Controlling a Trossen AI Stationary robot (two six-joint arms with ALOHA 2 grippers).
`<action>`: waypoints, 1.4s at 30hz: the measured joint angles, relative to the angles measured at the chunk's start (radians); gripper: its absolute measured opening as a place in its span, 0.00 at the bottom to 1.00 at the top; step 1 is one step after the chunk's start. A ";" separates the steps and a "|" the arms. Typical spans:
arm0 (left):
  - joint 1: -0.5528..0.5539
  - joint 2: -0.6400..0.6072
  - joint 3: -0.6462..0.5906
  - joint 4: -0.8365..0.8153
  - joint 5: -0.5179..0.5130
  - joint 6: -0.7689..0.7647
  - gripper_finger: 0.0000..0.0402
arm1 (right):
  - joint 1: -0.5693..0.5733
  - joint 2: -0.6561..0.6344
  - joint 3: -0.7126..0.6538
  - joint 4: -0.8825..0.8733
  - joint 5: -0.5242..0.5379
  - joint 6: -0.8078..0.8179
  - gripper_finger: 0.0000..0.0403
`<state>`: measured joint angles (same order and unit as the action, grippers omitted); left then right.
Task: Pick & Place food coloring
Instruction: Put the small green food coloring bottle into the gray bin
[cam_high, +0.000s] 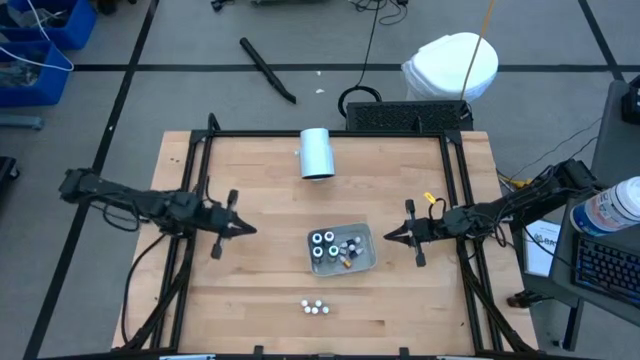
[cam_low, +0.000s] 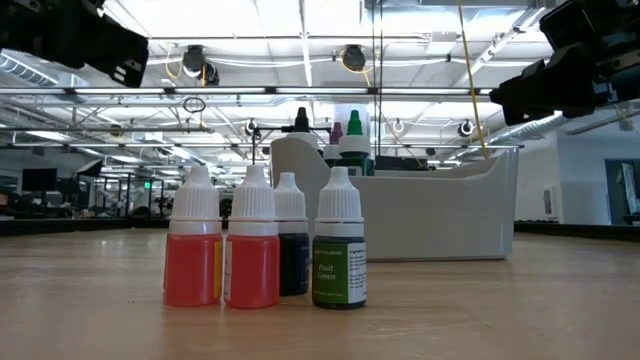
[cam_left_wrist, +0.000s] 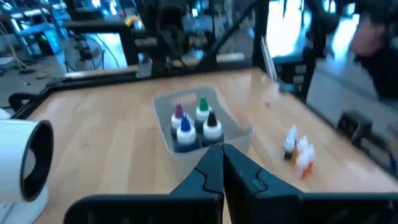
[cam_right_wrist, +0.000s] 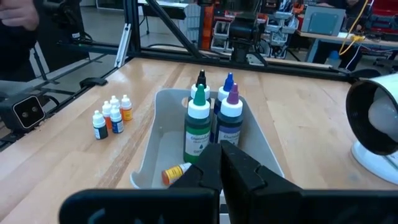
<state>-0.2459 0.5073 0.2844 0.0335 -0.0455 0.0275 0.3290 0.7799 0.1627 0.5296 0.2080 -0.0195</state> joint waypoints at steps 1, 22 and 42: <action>-0.001 -0.002 -0.022 0.051 0.001 -0.009 0.01 | 0.000 0.000 0.000 0.001 0.000 -0.001 0.00; -0.022 0.084 -0.260 0.497 -0.068 0.058 0.07 | 0.223 0.464 0.396 0.120 0.117 -0.234 0.00; -0.022 0.083 -0.259 0.485 -0.069 0.104 0.13 | 0.269 1.136 1.001 -0.160 0.251 -0.018 0.13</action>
<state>-0.2680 0.5907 0.0254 0.5186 -0.1146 0.1315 0.5976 1.9162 1.1641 0.3695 0.4592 -0.0375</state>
